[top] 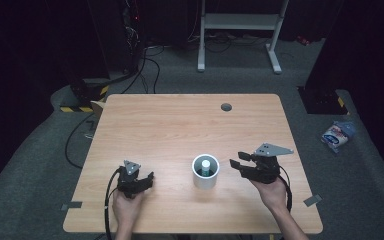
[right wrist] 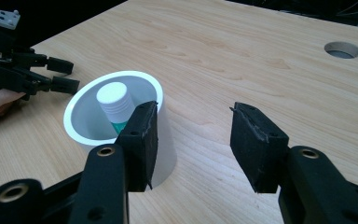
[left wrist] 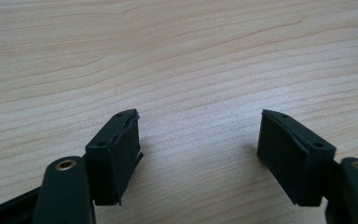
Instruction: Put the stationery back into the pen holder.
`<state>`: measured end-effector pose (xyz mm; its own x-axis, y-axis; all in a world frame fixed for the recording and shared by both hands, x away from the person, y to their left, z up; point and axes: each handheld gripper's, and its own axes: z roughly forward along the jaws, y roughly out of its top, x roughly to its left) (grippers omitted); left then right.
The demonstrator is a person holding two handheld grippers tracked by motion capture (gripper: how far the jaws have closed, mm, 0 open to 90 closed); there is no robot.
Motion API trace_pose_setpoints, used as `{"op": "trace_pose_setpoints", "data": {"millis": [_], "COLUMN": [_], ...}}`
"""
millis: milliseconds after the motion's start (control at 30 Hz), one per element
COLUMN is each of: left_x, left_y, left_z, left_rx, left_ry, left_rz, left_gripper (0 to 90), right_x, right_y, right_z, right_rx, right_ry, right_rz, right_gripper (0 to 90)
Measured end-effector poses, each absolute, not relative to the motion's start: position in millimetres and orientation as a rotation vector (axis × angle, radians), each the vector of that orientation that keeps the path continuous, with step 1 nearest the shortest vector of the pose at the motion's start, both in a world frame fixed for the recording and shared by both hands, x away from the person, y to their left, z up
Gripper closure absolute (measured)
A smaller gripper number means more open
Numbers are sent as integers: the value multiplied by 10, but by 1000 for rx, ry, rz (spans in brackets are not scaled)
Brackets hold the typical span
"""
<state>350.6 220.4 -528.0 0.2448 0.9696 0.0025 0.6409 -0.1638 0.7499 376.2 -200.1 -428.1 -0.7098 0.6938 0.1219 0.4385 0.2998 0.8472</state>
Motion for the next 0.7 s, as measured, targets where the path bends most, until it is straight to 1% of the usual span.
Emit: {"op": "trace_pose_setpoints", "data": {"millis": [367,700], "left_x": [3506,3506], "left_y": [2204,2204], "left_z": [-5280,-5280], "left_rx": [1888,1888], "left_ry": [1468,1468], "left_rz": [666,667], "left_gripper": [296,296], "right_x": [3750,3739], "right_y": [-2141,-2246], "right_z": [-4363,-4507], "right_rx": [1090,1143], "right_ry": [2277,2266], "right_rz": [1341,1305], "right_gripper": [508,505]}}
